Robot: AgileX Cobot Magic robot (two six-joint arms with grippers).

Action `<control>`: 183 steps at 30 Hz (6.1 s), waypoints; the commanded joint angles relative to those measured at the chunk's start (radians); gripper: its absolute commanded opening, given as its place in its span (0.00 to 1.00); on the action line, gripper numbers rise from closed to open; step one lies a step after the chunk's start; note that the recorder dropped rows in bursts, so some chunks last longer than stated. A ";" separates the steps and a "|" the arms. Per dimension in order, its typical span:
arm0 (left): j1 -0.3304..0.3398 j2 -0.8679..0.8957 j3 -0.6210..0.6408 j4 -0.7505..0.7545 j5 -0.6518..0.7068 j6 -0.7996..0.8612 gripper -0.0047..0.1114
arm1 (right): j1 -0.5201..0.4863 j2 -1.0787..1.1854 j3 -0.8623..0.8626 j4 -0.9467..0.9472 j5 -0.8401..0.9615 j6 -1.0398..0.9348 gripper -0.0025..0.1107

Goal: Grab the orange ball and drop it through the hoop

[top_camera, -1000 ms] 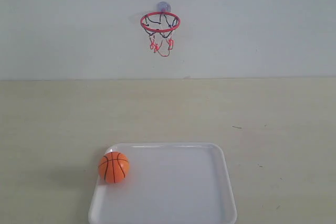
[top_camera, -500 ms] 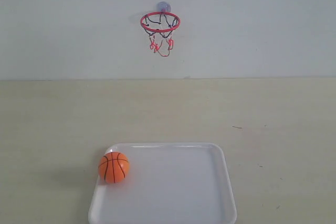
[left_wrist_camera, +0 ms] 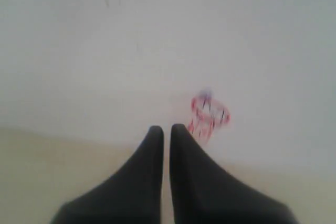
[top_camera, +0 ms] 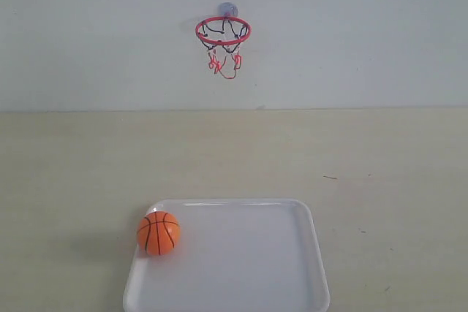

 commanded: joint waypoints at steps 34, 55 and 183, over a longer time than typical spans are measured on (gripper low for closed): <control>-0.308 1.362 -0.427 -0.141 0.294 0.985 0.94 | -0.007 -0.005 0.000 -0.012 -0.005 -0.005 0.02; -0.351 1.463 -0.446 -0.078 0.230 0.975 0.43 | -0.007 -0.005 0.000 -0.012 -0.005 -0.005 0.02; -0.005 1.159 -0.390 -0.686 0.547 0.721 0.08 | -0.007 -0.003 0.000 -0.012 -0.005 -0.005 0.02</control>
